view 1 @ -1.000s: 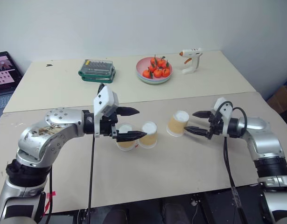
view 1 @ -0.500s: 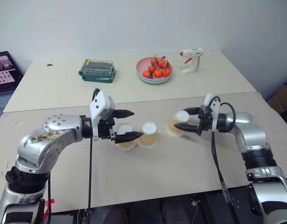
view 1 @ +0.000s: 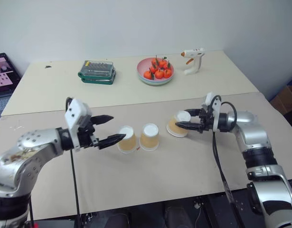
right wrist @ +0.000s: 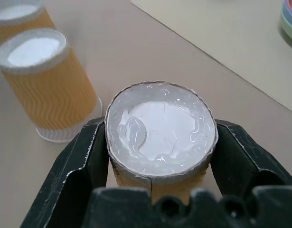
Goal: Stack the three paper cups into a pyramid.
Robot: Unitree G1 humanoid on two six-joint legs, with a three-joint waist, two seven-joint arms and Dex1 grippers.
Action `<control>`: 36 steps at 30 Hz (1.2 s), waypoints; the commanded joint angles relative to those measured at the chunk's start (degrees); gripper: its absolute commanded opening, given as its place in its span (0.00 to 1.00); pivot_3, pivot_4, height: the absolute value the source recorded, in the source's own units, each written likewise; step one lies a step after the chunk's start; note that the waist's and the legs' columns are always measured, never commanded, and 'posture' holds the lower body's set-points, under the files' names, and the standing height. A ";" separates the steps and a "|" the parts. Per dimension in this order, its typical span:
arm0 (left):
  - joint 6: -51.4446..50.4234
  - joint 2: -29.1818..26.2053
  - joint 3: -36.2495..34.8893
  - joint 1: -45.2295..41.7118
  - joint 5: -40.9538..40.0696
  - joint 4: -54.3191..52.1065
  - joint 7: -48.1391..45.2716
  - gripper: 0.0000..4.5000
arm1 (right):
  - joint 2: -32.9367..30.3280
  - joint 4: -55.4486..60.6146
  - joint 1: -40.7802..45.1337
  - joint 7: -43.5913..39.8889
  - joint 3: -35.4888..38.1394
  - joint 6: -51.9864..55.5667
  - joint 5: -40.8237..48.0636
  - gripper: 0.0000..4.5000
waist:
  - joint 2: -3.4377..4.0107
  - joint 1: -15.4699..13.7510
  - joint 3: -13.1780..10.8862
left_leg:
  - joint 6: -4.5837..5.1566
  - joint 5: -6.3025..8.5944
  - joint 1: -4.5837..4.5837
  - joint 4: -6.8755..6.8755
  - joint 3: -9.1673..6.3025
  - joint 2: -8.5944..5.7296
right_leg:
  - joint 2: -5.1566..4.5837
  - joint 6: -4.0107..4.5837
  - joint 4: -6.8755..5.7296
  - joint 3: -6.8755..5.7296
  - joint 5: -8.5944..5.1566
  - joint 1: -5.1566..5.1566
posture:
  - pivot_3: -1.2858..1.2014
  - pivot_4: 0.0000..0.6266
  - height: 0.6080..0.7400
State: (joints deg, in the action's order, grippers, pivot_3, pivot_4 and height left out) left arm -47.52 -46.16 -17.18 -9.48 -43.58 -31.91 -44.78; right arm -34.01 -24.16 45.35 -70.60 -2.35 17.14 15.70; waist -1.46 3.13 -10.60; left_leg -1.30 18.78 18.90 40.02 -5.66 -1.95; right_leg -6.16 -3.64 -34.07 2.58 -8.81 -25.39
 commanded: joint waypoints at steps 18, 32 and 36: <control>2.27 2.28 -1.01 -0.32 -2.00 -4.10 6.85 1.00 | 8.28 2.06 21.74 -15.43 -5.88 2.84 5.78 0.62 | 0.03 -0.51 0.00 | -0.29 -0.15 0.63 -0.08 -0.15 0.00 | 0.00 0.13 -0.08 -0.10 0.08 -0.81 | 0.52 0.24 0.89; 2.91 2.35 -0.97 -0.89 -2.30 -3.04 6.90 1.00 | 9.74 2.68 18.13 -18.62 -13.24 2.77 3.07 0.62 | 0.02 -0.38 0.00 | -0.28 -0.15 0.67 -0.12 -0.16 0.00 | 0.00 0.12 -0.07 -0.12 0.09 -0.85 | 0.52 0.24 0.89; 2.94 2.32 -0.82 -0.82 -2.20 -2.93 6.75 1.00 | 11.35 -1.29 20.55 -18.28 -12.74 1.00 2.02 0.62 | 0.02 -0.35 0.00 | -0.31 -0.17 0.65 -0.11 -0.15 -0.01 | 0.00 0.13 -0.08 -0.12 0.10 -0.85 | 0.52 0.24 0.89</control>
State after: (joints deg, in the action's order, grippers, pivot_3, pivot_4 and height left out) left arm -46.22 -43.73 -17.30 -9.57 -45.21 -34.14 -37.82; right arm -23.14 -24.52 63.58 -88.20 -15.73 20.26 18.24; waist -1.43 2.78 -10.60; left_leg -1.62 18.61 19.55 39.91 -5.82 -1.96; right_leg -6.17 -3.50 -34.14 2.47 -8.70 -26.23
